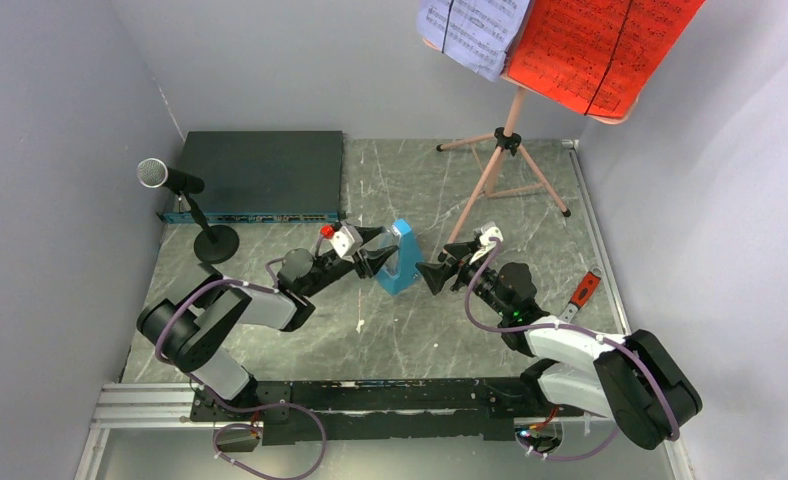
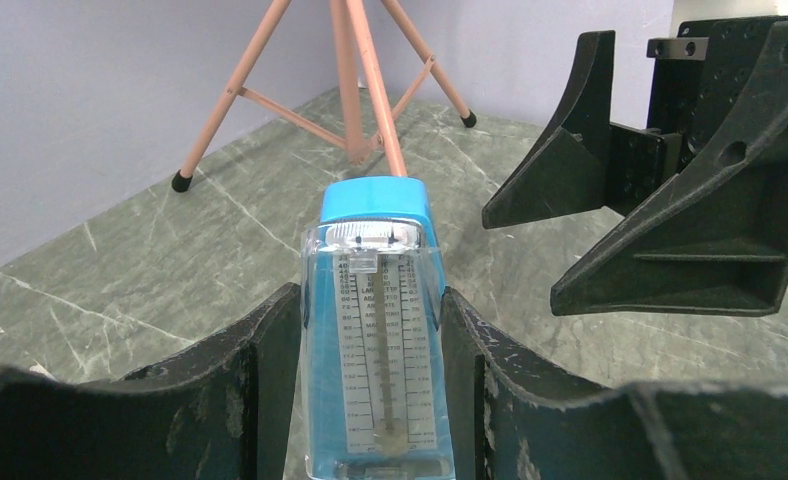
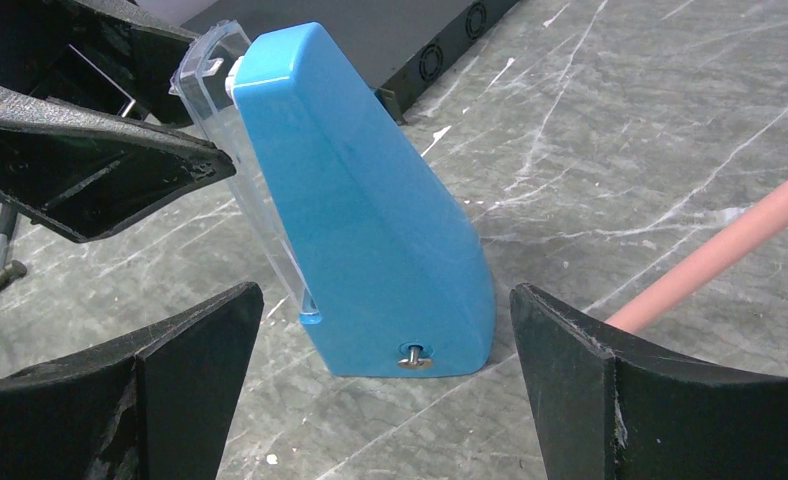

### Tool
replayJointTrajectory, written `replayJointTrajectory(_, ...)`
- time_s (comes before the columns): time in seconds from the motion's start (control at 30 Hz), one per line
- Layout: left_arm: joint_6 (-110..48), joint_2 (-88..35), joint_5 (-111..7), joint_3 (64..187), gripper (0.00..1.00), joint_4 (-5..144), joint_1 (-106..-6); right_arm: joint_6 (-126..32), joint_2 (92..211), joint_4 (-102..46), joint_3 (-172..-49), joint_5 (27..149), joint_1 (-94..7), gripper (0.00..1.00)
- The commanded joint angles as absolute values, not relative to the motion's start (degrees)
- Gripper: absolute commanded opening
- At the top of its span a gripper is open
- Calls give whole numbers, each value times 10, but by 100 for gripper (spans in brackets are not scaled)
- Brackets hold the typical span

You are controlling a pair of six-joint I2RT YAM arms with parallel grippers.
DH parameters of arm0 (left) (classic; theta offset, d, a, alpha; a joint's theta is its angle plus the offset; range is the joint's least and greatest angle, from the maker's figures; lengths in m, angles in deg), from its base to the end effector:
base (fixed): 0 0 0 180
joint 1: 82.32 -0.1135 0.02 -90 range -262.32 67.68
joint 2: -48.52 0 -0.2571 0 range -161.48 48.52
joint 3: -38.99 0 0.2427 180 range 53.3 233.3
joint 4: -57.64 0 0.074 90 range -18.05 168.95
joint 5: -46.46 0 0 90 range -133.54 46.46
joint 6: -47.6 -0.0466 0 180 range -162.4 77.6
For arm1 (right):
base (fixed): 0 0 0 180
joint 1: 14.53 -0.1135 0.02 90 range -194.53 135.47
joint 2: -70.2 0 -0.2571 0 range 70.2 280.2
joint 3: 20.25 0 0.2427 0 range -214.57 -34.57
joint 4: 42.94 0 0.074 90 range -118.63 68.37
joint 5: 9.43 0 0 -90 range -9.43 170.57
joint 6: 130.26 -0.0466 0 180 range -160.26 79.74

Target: Pack up the instrument practice props

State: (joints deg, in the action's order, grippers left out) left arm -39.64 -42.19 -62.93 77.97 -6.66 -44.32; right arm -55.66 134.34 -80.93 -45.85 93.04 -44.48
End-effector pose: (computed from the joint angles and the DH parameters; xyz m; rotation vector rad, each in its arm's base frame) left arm 0.2179 -0.1899 0.2057 0.6989 1.2278 -0.8216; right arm 0.1832 0.1171 0.1925 -0.3806 1.5915 0.7852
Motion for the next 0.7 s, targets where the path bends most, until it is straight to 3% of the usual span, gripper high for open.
replayJointTrajectory(0.0,-415,-421,-602,783,3,-91,-434,-549,1340,-821,-482,932,-448,100)
replayJointTrajectory(0.67,-403,-437,-587,780,4,-98,-425,-549,1339,-822,-483,936,-450,100)
